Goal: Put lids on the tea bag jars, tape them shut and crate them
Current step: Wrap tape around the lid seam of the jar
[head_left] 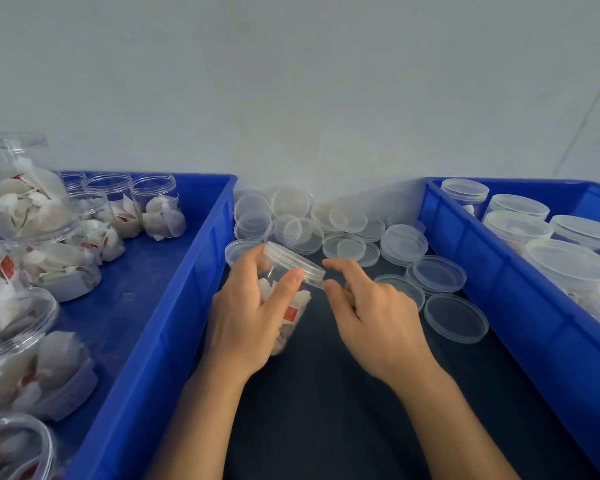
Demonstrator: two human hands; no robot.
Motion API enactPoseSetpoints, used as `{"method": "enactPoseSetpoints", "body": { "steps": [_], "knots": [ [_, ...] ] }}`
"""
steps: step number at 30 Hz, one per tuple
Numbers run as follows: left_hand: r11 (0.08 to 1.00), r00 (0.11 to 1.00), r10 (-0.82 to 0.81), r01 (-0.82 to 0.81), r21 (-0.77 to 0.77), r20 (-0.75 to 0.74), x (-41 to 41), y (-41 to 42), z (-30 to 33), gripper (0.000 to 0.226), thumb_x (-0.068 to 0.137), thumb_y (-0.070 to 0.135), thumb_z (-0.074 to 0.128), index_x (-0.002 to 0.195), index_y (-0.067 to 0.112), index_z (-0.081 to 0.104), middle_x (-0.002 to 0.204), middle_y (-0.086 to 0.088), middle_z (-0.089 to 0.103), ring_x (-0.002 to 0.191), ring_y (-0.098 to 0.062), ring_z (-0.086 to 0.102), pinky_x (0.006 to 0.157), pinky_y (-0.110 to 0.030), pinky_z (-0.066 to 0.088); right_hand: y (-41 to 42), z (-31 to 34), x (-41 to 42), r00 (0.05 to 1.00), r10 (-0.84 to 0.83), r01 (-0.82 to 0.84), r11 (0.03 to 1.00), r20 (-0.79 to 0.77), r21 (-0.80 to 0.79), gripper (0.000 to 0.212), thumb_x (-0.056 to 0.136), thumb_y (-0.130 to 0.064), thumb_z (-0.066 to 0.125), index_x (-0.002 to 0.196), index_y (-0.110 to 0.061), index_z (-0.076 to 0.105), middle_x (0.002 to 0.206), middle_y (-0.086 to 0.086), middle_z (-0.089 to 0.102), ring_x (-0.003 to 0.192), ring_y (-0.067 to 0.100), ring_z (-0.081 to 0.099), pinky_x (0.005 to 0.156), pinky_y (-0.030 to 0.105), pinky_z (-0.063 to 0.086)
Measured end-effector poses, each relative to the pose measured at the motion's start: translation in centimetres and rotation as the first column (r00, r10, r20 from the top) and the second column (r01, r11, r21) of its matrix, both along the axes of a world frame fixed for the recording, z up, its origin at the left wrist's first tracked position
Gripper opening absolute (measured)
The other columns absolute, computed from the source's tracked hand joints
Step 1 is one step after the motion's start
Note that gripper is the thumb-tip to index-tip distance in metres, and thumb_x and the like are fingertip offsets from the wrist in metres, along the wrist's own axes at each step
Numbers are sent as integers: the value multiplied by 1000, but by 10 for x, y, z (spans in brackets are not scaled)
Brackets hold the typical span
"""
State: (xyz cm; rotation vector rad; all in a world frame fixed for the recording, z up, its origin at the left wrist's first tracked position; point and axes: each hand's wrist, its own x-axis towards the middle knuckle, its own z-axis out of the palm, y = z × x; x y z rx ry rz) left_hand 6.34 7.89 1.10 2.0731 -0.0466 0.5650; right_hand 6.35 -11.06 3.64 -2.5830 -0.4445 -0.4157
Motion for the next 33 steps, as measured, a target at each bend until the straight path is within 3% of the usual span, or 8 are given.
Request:
{"method": "enactPoseSetpoints", "body": {
  "steps": [7,11,14,18,22,25,29,33],
  "knots": [
    [975,992,-121,116,-188,-16,-2,-3,0,48,92,76,50,125,43,63,112,21,74,104,1,71,83,-32,60,0,1,0,1000,14,-14,1000,15,-8,51,105,-54,21,149,-43,44,58,-16,45,71,17,63,69,40,52],
    [932,981,-192,171,-320,-35,-2,-6,0,49,92,73,53,123,37,67,114,12,75,109,-11,72,97,-49,59,-3,-1,1,1000,30,-30,999,-6,28,50,104,-57,20,147,-48,42,56,-15,45,74,17,62,74,41,53],
    [917,972,-230,202,-344,-45,-3,-6,1,48,91,74,53,120,38,68,116,9,75,112,-14,71,102,-54,56,-9,-6,4,992,85,-73,989,-91,126,43,106,-59,27,147,-57,39,67,-18,61,80,11,61,79,39,49],
    [946,963,-249,220,-239,-98,-2,-5,3,56,85,81,54,126,44,63,120,18,73,114,-5,69,101,-49,58,-15,-8,5,979,148,-113,966,-138,234,38,108,-56,39,145,-58,42,70,-15,62,72,5,57,68,31,41],
    [988,984,-131,119,-97,-122,-3,-4,5,83,71,87,63,140,43,50,130,20,66,120,-2,64,97,-38,60,-12,-6,3,986,116,-90,976,-119,200,43,107,-61,37,149,-57,43,72,-27,62,84,8,60,79,36,48],
    [1000,1000,-6,6,0,-18,-4,-7,5,63,73,85,64,123,48,56,116,26,66,109,7,62,81,-24,56,-8,-6,0,991,93,-76,982,-92,173,45,106,-64,36,150,-56,43,67,-27,60,82,11,61,79,38,50],
    [995,997,-57,53,-80,-52,-4,-15,5,63,71,85,67,120,49,53,115,31,66,106,13,62,79,-20,52,-6,-6,-1,994,73,-60,986,-79,155,47,106,-63,31,151,-55,41,61,-20,58,81,14,63,81,41,52],
    [964,993,-99,80,-254,-62,-1,-8,8,66,72,79,64,123,37,61,110,27,71,100,8,69,74,-19,57,-7,-8,0,972,178,-128,949,-154,288,42,111,-47,37,152,-54,39,65,-15,59,67,9,55,69,33,41]
  ]
}}
